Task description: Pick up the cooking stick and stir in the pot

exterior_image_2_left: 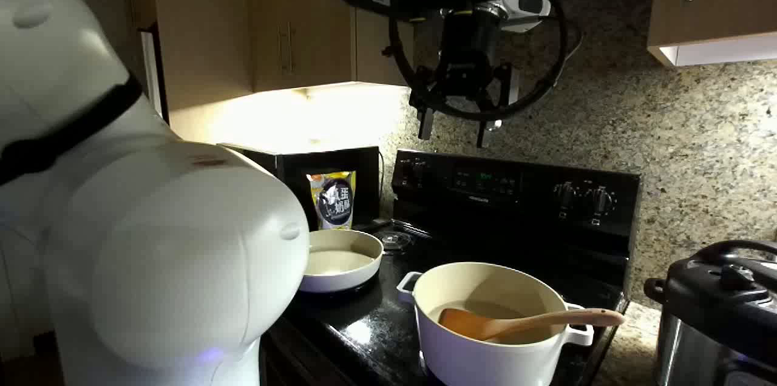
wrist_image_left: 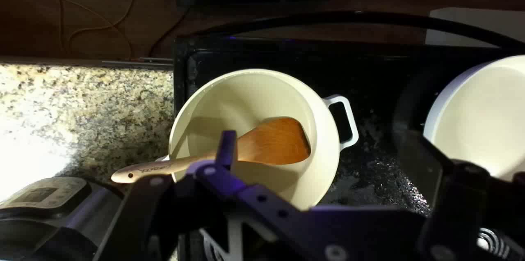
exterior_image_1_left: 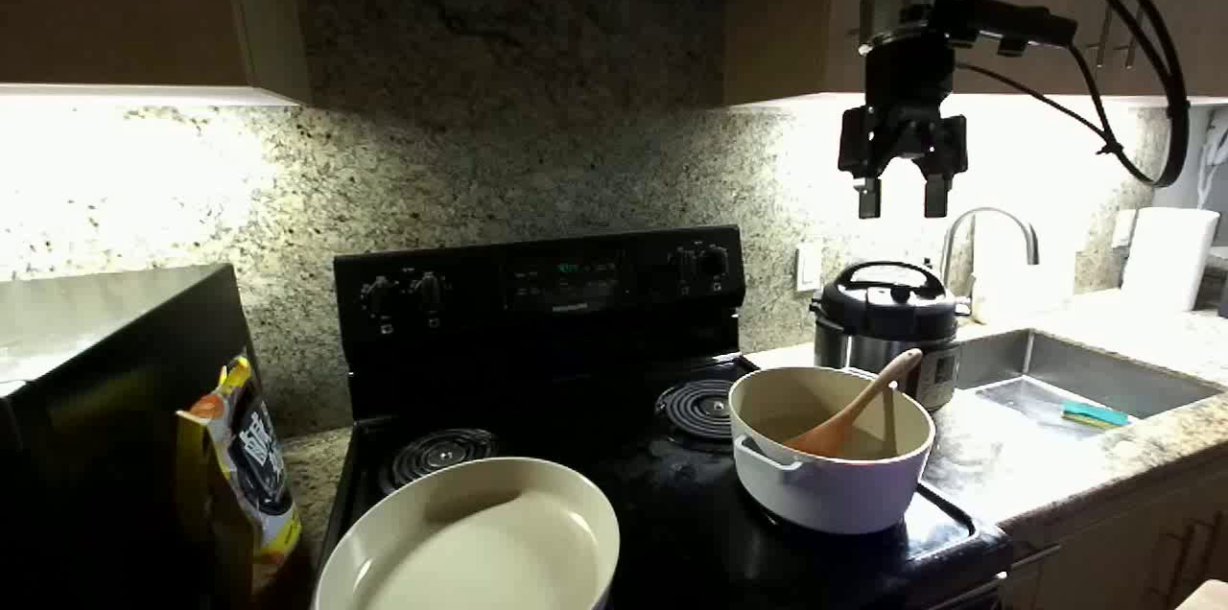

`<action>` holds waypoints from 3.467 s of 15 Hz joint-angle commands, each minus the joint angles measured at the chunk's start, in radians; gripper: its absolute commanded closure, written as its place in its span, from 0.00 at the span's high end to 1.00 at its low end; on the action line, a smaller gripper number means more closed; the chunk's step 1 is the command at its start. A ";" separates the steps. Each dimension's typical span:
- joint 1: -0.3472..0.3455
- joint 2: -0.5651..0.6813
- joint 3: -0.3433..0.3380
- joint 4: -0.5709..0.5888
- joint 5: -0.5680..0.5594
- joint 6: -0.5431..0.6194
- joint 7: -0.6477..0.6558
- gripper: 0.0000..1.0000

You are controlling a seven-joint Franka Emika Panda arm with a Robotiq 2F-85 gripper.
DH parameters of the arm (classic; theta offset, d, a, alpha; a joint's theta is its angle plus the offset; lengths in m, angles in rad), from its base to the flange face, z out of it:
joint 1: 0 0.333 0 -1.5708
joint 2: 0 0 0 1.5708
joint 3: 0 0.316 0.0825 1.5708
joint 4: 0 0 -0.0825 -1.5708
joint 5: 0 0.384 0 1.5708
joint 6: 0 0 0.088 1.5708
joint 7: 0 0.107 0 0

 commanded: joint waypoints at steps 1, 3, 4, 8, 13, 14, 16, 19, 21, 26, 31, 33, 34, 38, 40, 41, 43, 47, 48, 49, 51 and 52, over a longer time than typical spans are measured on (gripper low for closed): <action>-0.015 0.002 0.011 0.002 0.006 -0.002 -0.007 1.00; -0.015 0.002 0.011 0.002 0.006 -0.002 -0.007 1.00; -0.015 0.002 0.011 0.002 0.006 -0.002 -0.007 1.00; -0.015 0.002 0.011 0.002 0.006 -0.002 -0.007 1.00; -0.015 0.002 0.011 0.002 0.006 -0.002 -0.007 1.00; -0.019 0.016 -0.001 0.013 0.026 -0.022 0.000 1.00; -0.015 0.067 -0.028 0.036 0.081 -0.053 -0.006 1.00; -0.034 0.147 -0.036 0.036 0.174 -0.032 0.077 1.00; -0.062 0.181 -0.033 0.016 0.221 0.016 0.140 1.00; -0.122 0.184 -0.039 -0.080 0.341 0.066 0.264 1.00; -0.154 0.197 -0.031 -0.131 0.386 0.080 0.303 1.00; -0.160 0.187 -0.030 -0.155 0.411 0.084 0.331 1.00; -0.160 0.183 -0.029 -0.157 0.414 0.084 0.339 1.00; -0.164 0.217 -0.033 -0.116 0.435 0.065 0.382 1.00; -0.192 0.242 -0.040 -0.106 0.452 0.118 0.461 1.00; -0.202 0.260 -0.047 -0.098 0.456 0.133 0.482 1.00; -0.225 0.293 -0.056 -0.100 0.461 0.198 0.528 1.00; -0.253 0.388 -0.081 -0.101 0.498 0.329 0.611 1.00; -0.254 0.408 -0.087 -0.103 0.520 0.372 0.630 1.00; -0.255 0.420 -0.094 -0.110 0.539 0.422 0.644 1.00; -0.260 0.448 -0.109 -0.119 0.574 0.492 0.679 1.00; -0.261 0.461 -0.117 -0.122 0.591 0.520 0.700 1.00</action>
